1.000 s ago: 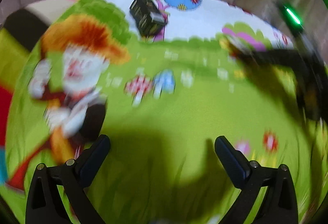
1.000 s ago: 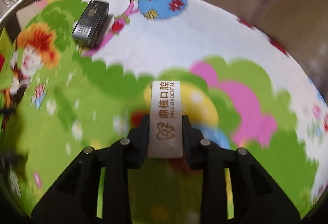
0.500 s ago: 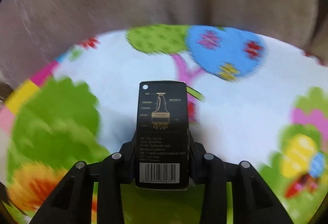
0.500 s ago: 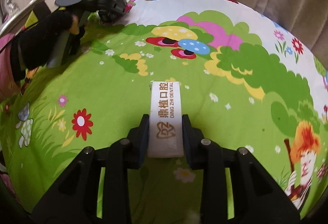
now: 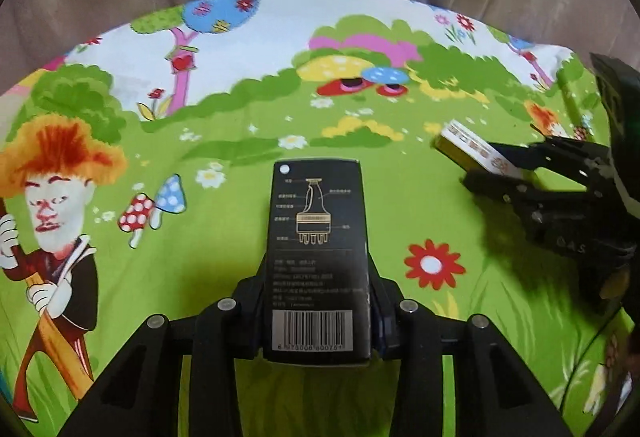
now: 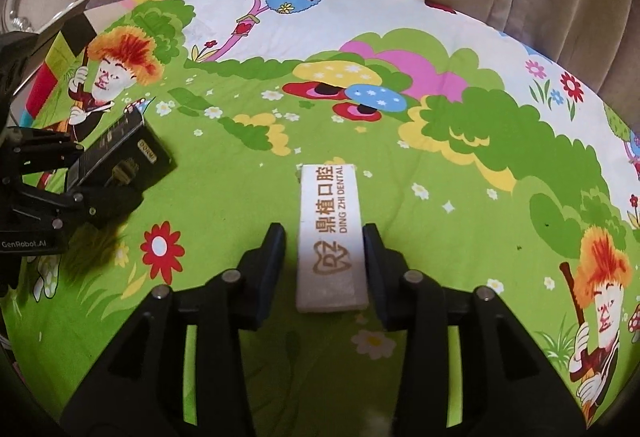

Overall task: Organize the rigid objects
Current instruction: 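Carry the white dental box and black box with both grippers over the purple-rimmed box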

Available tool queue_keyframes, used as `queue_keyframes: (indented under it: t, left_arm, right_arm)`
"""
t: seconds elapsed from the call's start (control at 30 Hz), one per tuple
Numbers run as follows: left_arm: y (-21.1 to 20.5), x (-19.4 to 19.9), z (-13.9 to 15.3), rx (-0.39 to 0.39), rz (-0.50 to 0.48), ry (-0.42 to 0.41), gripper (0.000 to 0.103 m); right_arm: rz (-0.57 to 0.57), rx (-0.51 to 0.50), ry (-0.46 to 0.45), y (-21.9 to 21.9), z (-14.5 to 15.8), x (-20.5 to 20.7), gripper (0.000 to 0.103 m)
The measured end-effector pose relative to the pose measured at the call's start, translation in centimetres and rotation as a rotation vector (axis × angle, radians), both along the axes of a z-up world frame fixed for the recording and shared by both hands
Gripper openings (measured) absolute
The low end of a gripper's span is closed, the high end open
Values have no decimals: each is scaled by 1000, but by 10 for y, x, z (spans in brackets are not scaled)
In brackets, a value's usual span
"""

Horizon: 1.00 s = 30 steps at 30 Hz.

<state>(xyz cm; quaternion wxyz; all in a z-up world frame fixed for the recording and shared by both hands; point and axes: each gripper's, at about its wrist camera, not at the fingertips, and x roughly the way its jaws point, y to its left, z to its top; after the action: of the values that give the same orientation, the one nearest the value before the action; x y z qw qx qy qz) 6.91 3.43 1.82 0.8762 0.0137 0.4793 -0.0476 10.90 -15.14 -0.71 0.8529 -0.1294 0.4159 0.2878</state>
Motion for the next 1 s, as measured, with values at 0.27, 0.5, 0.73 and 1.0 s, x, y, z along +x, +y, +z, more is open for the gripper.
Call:
queue_keyframes:
  t: [0.27,0.5,0.73,1.0]
  left_arm:
    - [-4,-12,-8,55,92,-57,64]
    - [10,-28,-4,-6,130,-48,39]
    - [-4,-93,1,-53,96,-60,39]
    - [-54,-157,15,-90,-1,-84,39]
  right_arm:
    - [-51,-15,6,-4,-2,5,69]
    - [-82,-16,41,-8,3,-8,34]
    - [-158,-2,89,-27,9,-94,34]
    - [-232,-34,87,-69,17,-187,34]
